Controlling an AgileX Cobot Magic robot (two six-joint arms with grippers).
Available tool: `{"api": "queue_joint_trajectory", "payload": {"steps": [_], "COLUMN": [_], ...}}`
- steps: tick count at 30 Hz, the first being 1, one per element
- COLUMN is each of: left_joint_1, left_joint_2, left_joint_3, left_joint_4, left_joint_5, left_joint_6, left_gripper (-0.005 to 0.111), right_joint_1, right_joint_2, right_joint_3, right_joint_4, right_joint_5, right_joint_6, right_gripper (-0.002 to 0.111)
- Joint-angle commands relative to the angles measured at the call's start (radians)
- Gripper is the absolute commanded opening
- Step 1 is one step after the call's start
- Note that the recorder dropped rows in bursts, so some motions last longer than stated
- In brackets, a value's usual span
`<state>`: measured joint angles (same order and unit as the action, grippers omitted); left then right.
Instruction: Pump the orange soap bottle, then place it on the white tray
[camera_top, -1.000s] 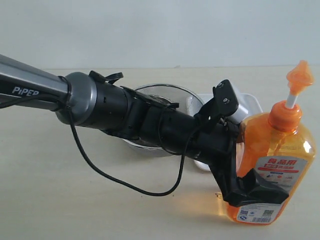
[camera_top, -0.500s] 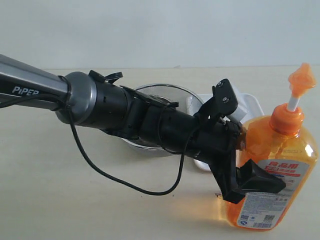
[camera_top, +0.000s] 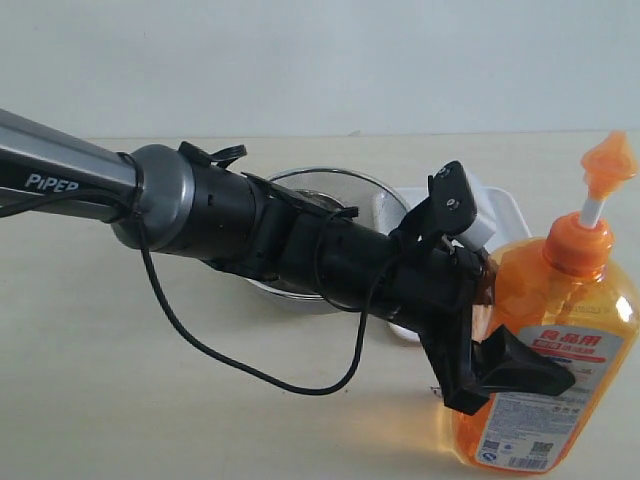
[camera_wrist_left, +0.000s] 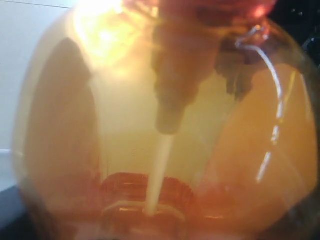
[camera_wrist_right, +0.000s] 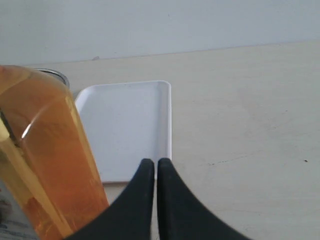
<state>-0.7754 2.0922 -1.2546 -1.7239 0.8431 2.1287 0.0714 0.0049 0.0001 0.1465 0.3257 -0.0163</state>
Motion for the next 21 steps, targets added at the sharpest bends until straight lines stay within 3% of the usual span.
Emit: {"api": "queue_joint_trajectory", "payload": {"steps": [1, 13, 18, 21], "left_joint_1": [-0.004, -0.002, -0.002, -0.002], "left_joint_2": [-0.002, -0.002, -0.002, -0.002], "left_joint_3": [-0.007, -0.007, -0.007, -0.007], "left_joint_4": [-0.021, -0.021, -0.021, -0.021], "left_joint_5": [-0.035, -0.005, -0.005, -0.008], "left_joint_6": [0.003, 0.003, 0.003, 0.003], "left_gripper": [0.005, 0.005, 0.005, 0.005], "right_joint_1": [-0.002, -0.002, -0.002, -0.002], "right_joint_2": [-0.005, -0.005, -0.005, -0.005], "right_joint_3": [0.0, 0.0, 0.0, 0.0], "right_joint_4": [-0.001, -0.04, -0.042, -0.02], "right_joint_5": [-0.004, -0.038, -0.203, -0.386], "right_joint_6": [-0.004, -0.012, -0.002, 0.109], "right_gripper": [0.0, 0.0, 0.0, 0.0]}}
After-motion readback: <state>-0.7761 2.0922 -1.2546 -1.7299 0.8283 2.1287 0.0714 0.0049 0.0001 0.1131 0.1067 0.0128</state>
